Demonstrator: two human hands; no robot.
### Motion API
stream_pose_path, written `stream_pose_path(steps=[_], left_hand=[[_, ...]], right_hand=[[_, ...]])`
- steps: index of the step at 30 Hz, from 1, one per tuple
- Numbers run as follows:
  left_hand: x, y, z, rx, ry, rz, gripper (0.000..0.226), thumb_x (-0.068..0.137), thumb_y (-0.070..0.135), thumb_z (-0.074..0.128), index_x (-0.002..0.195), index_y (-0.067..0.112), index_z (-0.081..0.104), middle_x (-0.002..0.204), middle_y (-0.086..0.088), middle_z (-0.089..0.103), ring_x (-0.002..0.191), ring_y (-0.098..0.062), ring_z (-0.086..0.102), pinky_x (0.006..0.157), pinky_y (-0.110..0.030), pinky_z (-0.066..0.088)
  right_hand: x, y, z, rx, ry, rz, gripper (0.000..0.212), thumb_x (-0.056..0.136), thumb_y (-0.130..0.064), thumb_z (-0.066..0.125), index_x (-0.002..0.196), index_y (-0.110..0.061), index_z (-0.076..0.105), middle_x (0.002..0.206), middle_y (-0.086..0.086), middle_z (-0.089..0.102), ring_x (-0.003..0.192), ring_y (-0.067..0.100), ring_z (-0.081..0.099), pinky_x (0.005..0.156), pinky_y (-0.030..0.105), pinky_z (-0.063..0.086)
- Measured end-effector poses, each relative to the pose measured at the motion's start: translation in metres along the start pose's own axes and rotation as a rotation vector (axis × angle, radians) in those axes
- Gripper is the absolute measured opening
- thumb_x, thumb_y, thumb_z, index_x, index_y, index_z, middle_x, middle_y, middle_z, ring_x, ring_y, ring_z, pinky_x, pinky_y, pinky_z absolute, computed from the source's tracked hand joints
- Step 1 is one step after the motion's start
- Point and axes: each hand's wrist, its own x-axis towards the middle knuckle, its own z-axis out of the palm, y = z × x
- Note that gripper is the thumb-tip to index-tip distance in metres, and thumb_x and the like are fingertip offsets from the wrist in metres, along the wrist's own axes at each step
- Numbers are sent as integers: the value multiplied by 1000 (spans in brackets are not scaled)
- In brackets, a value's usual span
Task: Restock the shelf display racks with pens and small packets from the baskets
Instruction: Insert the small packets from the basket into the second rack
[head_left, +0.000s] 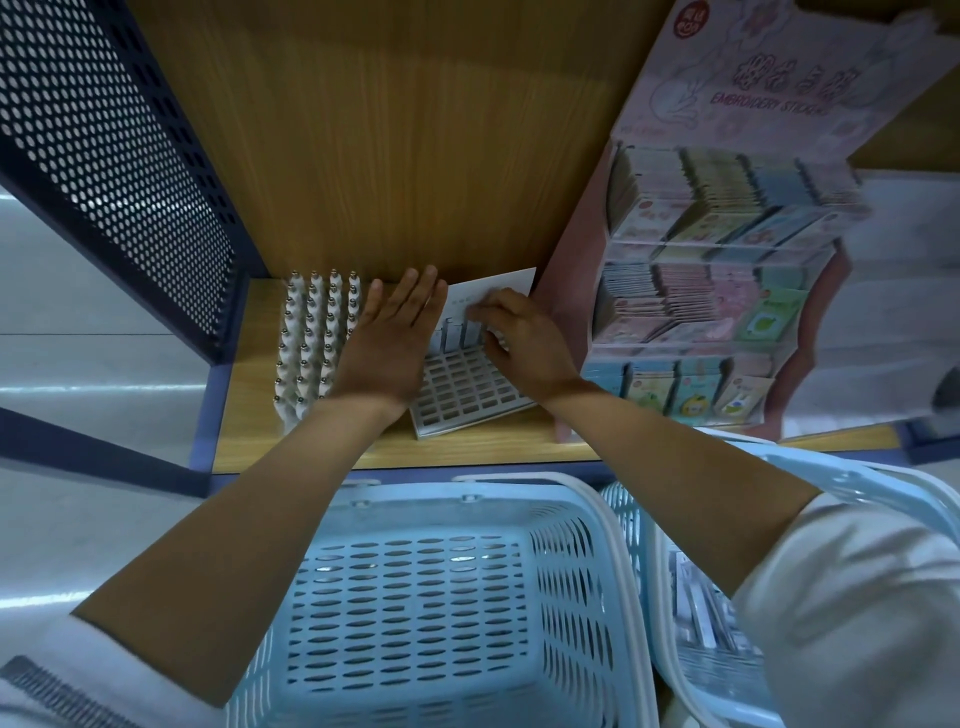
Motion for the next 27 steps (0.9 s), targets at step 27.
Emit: stream_pose_path(steps=[27], left_hand=[[-18, 221, 21, -136, -194, 610, 60, 103, 40, 34, 155, 17, 14, 163, 2, -2, 150, -17, -4, 121, -34, -8]], right_hand=[[-254, 58, -145, 409, -241, 721, 14, 92, -21, 62, 80, -14, 68, 68, -4, 64, 64, 10, 59, 64, 31, 51]])
